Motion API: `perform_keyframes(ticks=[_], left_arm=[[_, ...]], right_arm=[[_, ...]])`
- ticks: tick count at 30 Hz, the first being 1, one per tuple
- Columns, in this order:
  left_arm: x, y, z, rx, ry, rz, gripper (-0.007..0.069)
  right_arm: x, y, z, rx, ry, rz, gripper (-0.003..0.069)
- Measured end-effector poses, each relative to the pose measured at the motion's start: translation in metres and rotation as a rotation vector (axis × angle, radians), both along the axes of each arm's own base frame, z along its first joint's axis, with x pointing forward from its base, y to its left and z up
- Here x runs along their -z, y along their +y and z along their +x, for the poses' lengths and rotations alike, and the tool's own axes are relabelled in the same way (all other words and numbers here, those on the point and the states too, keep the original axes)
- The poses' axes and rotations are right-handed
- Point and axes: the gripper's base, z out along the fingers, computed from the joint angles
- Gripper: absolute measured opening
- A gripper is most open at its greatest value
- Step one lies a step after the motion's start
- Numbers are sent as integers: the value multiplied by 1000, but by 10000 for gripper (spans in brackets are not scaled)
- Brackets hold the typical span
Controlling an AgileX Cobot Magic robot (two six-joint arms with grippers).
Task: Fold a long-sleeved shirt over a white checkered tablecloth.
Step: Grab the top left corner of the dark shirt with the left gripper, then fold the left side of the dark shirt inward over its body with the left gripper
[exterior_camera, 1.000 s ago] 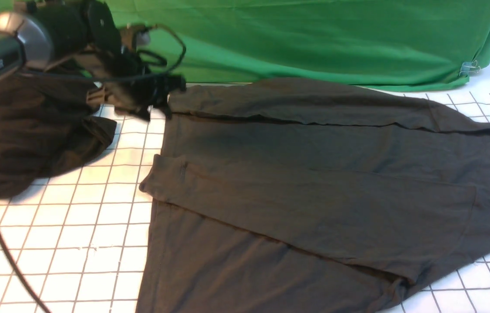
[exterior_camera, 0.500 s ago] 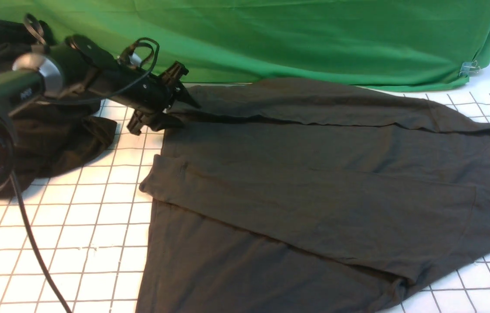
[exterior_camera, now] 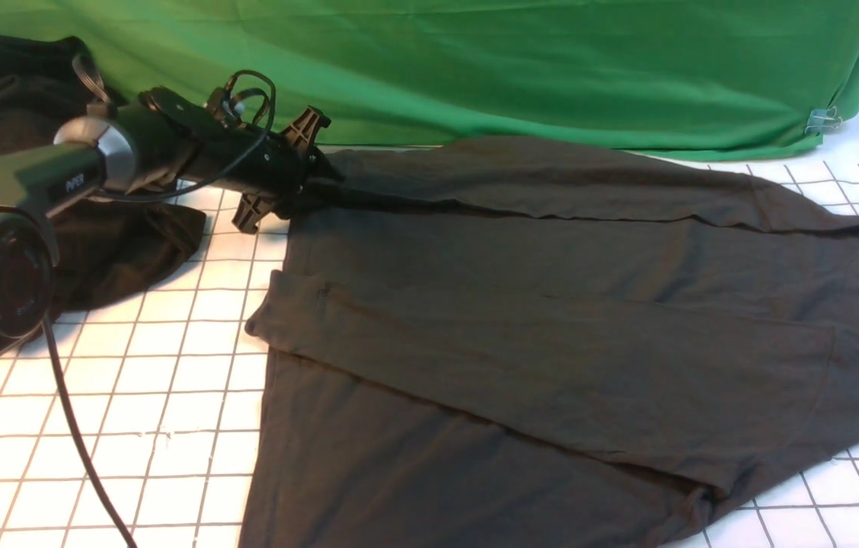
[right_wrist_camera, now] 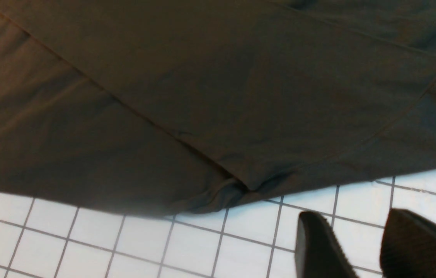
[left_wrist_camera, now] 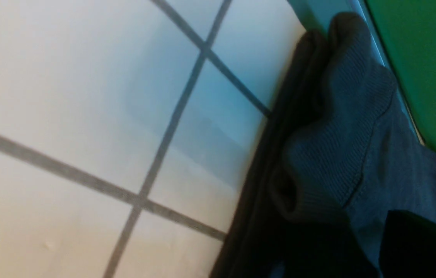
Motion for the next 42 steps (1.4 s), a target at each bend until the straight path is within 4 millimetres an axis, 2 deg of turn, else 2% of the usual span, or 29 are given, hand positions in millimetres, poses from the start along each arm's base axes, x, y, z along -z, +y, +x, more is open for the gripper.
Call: perform_keyframes(ticks=[1,3,4,5,6,11,12,13,15,16,17,18,19,21,22,24,26,29,33,34,36,38,40,42], left_arm=[[0,0,0,1,-1,1,218],[-2,0,0,15,-15,17,92],[-4,0,0,17,-20,20,74],[-15,0,-1,33,-44,33,31],[-19,0,-1,36,-52,35,28],[-106,-4,-22,117,-153,14,15],[-113,-4,-25,122,-163,13,15],[-132,-6,-34,169,-168,20,15],[-158,-10,-52,262,-167,65,15],[-163,-12,-58,296,-155,85,15],[-171,-16,-73,369,-104,136,15],[-170,-20,-86,419,-45,192,15],[-169,-20,-89,427,-28,212,15],[-159,-26,-108,456,64,314,15],[-144,-32,-126,464,135,381,15],[-137,-35,-133,461,159,406,15],[-113,-44,-156,473,202,455,15],[-85,-54,-172,485,220,468,21],[-63,-57,-184,494,243,478,69],[-63,-57,-184,494,242,479,69],[-65,-55,-186,499,251,496,165],[-76,-53,-186,511,250,530,241],[-84,-51,-187,520,248,550,281],[-109,-46,-189,541,243,607,370]], right_arm=[[0,0,0,0,0,0,239],[0,0,0,0,1,-1,239],[0,0,0,0,1,-1,240],[0,0,0,0,1,-1,239],[0,0,0,0,1,-1,239],[0,0,0,0,0,-1,241],[0,0,0,0,0,-1,241],[0,0,0,0,0,-1,241],[0,0,0,0,0,-1,241],[0,0,0,0,0,-1,241],[0,0,0,0,0,-1,241],[0,0,0,0,0,-1,241],[0,0,0,0,0,-1,241],[0,0,0,0,0,-1,241],[0,0,0,0,0,-1,241],[0,0,0,0,0,-1,241],[0,0,0,0,0,-1,241],[0,0,0,2,-5,-1,241],[0,0,0,2,-6,0,241],[0,0,0,2,-6,0,241],[0,0,0,2,-6,0,241],[0,0,0,2,-6,0,241],[0,0,0,2,-6,0,241],[0,0,0,2,-6,0,241]])
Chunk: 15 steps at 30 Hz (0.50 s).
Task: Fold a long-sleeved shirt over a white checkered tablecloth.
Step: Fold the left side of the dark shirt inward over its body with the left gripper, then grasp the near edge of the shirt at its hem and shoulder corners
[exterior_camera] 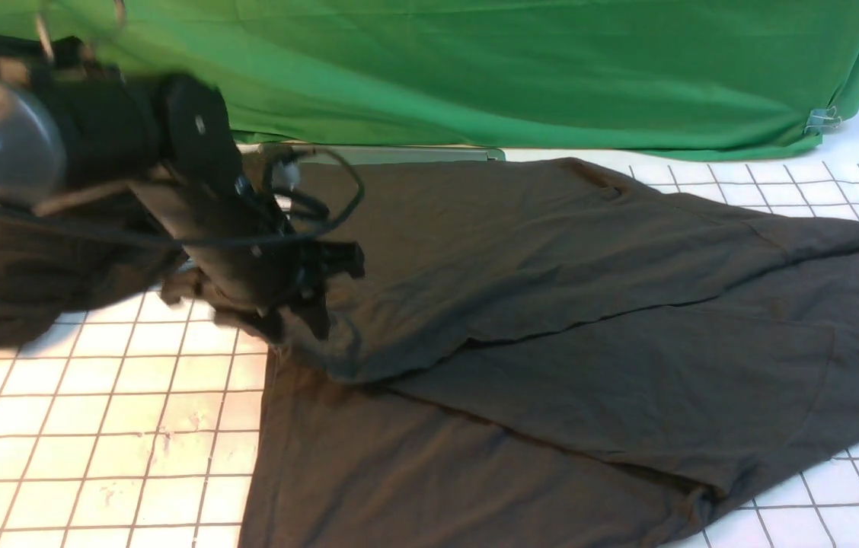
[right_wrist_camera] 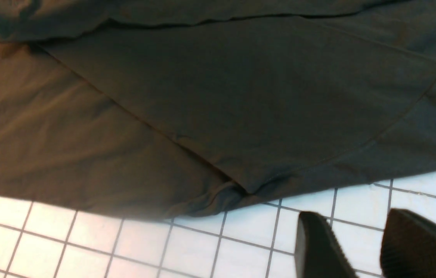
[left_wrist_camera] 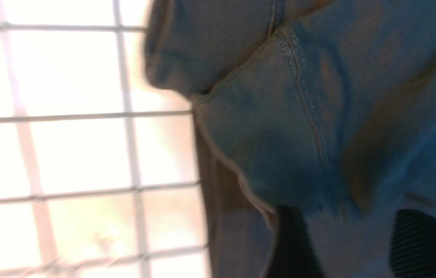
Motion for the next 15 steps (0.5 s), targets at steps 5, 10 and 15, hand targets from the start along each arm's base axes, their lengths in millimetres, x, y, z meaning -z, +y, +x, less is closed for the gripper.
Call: perform_keyframes(ticks=[5,10,15], left_arm=[[-32,15,-27,31,91,104,484],[-4,14,-63,41,259,81,486],[51,5,-99,53,385,61,449]], right_arm=[[0,0,0,0,0,0,241],[0,0,0,0,0,0,241],[0,0,0,0,0,0,241]])
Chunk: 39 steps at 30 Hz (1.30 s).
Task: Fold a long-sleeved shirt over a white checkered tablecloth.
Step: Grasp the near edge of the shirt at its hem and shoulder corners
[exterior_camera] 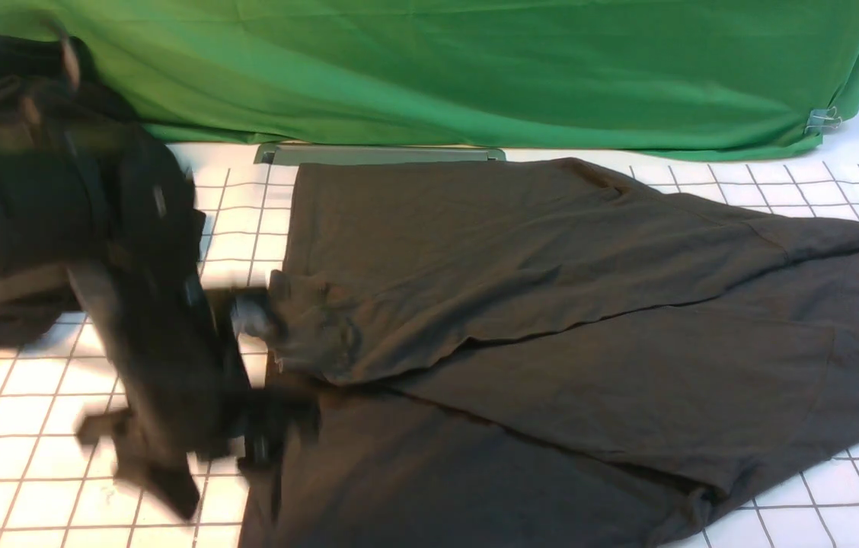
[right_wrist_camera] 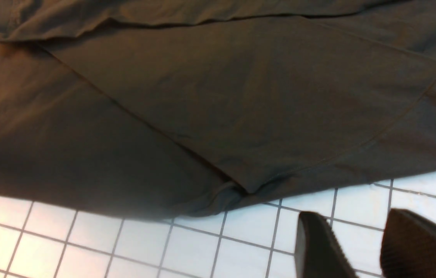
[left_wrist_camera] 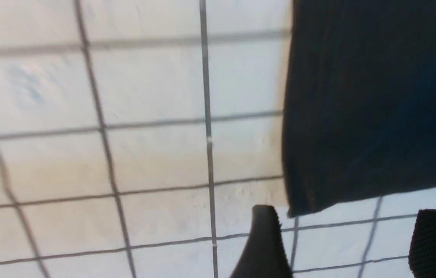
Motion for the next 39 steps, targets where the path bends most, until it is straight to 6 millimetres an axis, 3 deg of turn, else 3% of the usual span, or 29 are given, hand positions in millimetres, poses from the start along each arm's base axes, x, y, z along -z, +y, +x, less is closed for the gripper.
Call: perform_keyframes(ticks=[6,17,20,21,23,25,28,30,35,39], left_arm=[[26,-5,-13,-45,7,-65,389],[43,-7,-12,3,60,-62,325],[43,-9,-12,19,57,-88,221],[43,-9,-12,21,56,-90,221],[44,-10,-11,46,47,-102,82],[42,-10,-11,61,39,-104,27],[33,-7,-13,85,5,-97,17],[29,-6,-14,92,-7,-97,17],[12,-4,-17,105,-69,-108,17],[9,-3,-17,108,-88,-109,17]], right_arm=[[0,0,0,0,-1,0,241],[1,0,-1,-6,12,-3,241],[2,1,-2,-9,24,5,263],[2,1,-2,-10,25,6,267],[3,4,-1,-26,45,19,331],[8,13,2,-87,88,15,418],[20,31,8,-210,164,-32,486],[26,36,12,-247,193,-63,498],[64,72,29,-466,311,-314,521],[89,97,43,-573,293,-490,523]])
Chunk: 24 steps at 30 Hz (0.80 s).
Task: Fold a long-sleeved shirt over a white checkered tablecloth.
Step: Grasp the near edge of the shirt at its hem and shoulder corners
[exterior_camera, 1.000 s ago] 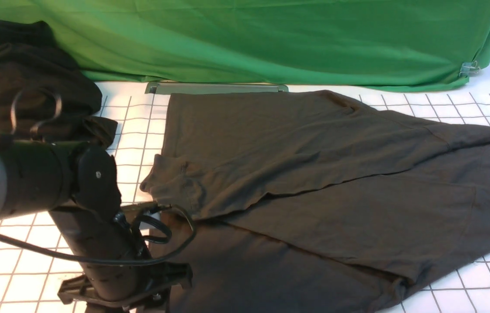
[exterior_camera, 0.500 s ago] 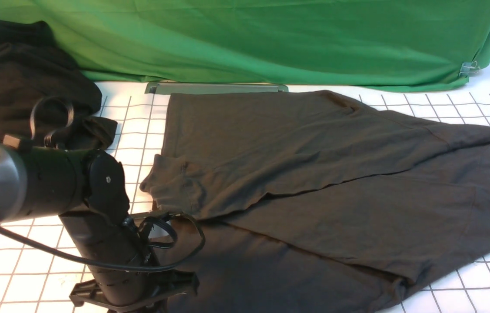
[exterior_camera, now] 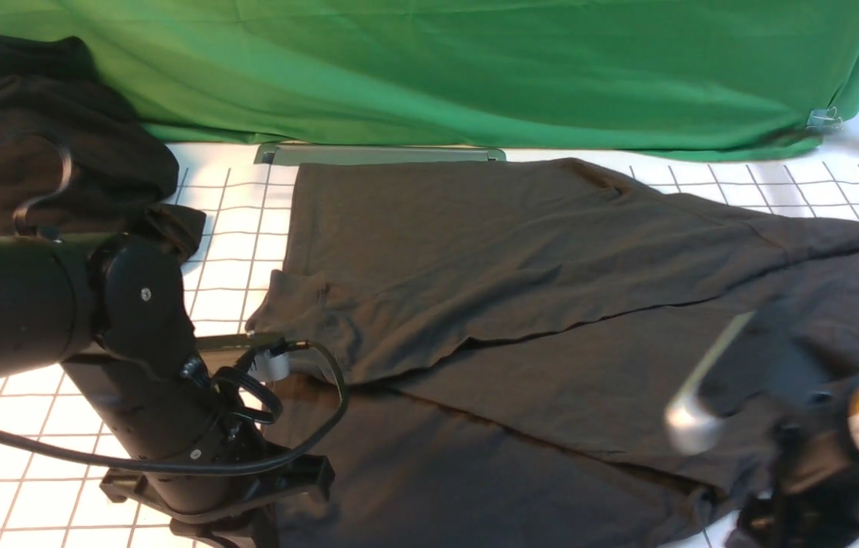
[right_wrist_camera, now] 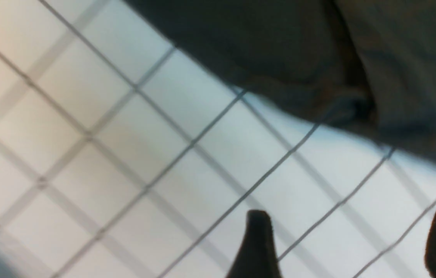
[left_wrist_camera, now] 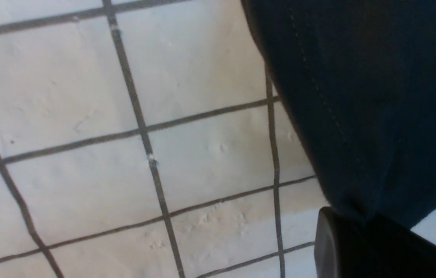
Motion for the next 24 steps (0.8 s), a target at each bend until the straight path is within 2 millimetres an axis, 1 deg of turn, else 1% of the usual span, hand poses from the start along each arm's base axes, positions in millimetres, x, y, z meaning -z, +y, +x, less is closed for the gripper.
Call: perform_keyframes(ticks=[1,3,6,7,8,9,11,14,15,16,20,21,22,23,24], left_arm=[[0,0,0,1,-2,1,17],[0,0,0,1,-2,1,17],[0,0,0,1,-4,1,17],[0,0,0,1,-4,1,17],[0,0,0,2,-6,1,17],[0,0,0,2,-6,2,17],[0,0,0,5,-7,3,17],[0,0,0,6,-7,3,17],[0,0,0,6,-7,3,17],[0,0,0,6,-7,3,17],[0,0,0,6,-7,3,17],[0,0,0,6,-7,3,17],[0,0,0,6,-7,3,17],[0,0,0,6,-7,3,17],[0,0,0,5,-7,2,17]], right_arm=[[10,8,6,-46,-15,-46,524],[25,18,12,-113,-33,-113,524],[44,24,20,-174,-22,-198,524],[56,25,24,-195,-1,-243,524],[61,25,26,-205,7,-266,524],[62,25,26,-209,6,-274,524],[75,26,31,-230,19,-331,517],[82,27,35,-237,9,-349,493],[84,28,37,-241,-2,-346,470],[84,28,37,-242,-3,-346,462],[84,30,39,-250,-30,-323,372],[84,31,39,-251,-31,-321,362],[84,31,39,-252,-35,-318,307],[84,31,40,-253,-35,-317,307],[84,32,40,-254,-38,-313,242]])
